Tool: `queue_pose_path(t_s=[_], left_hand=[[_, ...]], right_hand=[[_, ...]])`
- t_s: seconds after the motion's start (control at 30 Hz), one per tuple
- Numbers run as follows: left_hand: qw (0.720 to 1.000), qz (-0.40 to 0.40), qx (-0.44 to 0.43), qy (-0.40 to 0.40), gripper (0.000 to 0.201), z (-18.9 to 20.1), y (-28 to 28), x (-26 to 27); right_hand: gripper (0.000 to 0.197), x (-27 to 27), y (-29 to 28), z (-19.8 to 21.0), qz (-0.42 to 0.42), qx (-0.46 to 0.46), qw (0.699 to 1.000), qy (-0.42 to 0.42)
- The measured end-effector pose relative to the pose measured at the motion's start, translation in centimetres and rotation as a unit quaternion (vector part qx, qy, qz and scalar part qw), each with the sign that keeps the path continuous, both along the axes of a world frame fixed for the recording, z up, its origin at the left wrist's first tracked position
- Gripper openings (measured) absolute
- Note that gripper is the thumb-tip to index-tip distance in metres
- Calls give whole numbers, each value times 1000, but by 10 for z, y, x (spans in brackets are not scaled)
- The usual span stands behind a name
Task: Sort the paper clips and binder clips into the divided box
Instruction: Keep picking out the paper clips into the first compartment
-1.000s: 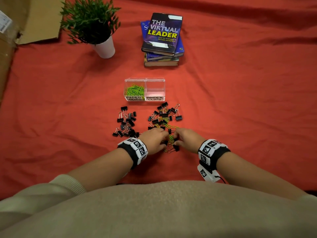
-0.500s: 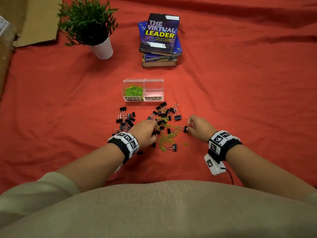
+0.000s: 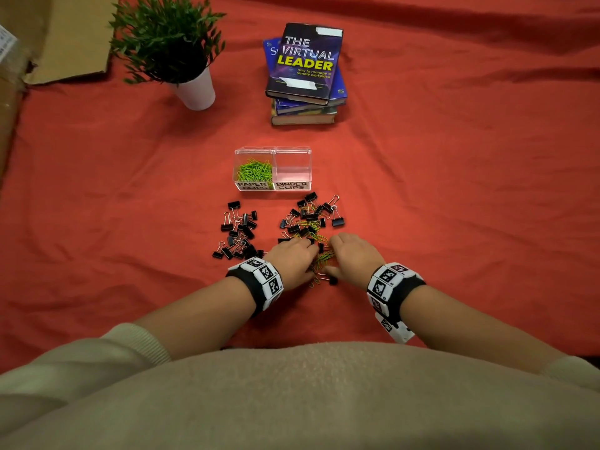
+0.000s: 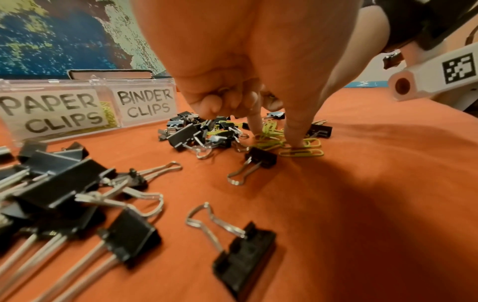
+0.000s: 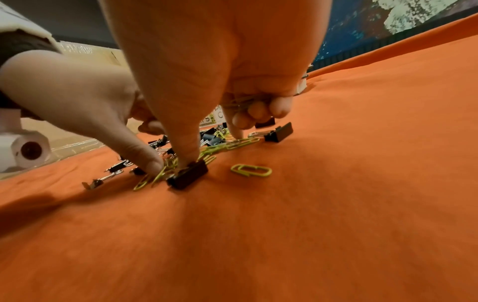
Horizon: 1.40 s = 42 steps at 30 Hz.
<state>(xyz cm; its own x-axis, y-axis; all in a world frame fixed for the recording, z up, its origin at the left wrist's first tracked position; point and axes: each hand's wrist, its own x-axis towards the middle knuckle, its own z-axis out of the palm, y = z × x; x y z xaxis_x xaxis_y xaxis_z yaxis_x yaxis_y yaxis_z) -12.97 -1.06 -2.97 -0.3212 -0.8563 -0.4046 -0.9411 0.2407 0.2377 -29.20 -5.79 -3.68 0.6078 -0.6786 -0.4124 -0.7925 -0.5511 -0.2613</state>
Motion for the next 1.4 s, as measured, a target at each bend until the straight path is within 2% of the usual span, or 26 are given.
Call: queue_pose_path(t_s=[0.23, 0.43, 0.73, 0.87, 1.0, 1.07, 1.13, 1.17, 1.27, 1.4], left_hand=[[1000, -16, -8, -8, 29, 2, 0, 4], [999, -24, -12, 23, 42, 2, 6, 13], [998, -61, -13, -22, 33, 3, 6, 9], [997, -65, -5, -52, 33, 0, 9, 8], [994, -77, 4, -72, 34, -3, 13, 8], [998, -44, 20, -36, 33, -2, 12, 12], [997, 47, 49, 48, 29, 3, 9, 20], [989, 96, 56, 94, 25, 6, 6, 26], [960, 206, 52, 181, 14, 14, 0, 48], [934, 287, 45, 206, 12, 19, -11, 81]], right_hand=[[31, -2, 4, -5, 35, 2, 999, -30], [25, -2, 8, -7, 26, 5, 999, -41], [20, -5, -12, -3, -4, 71, 995, -65], [18, -7, -25, 10, -74, 75, 988, -109], [18, 4, -40, 27, -178, 150, 957, -175], [19, 18, -53, 39, -213, 208, 934, -200], [19, 38, -69, 50, -241, 255, 907, -234], [18, 49, -76, 57, -243, 261, 902, -243], [18, 92, -98, 71, -205, 217, 925, -237], [22, 157, -119, 71, -107, 63, 981, -151]])
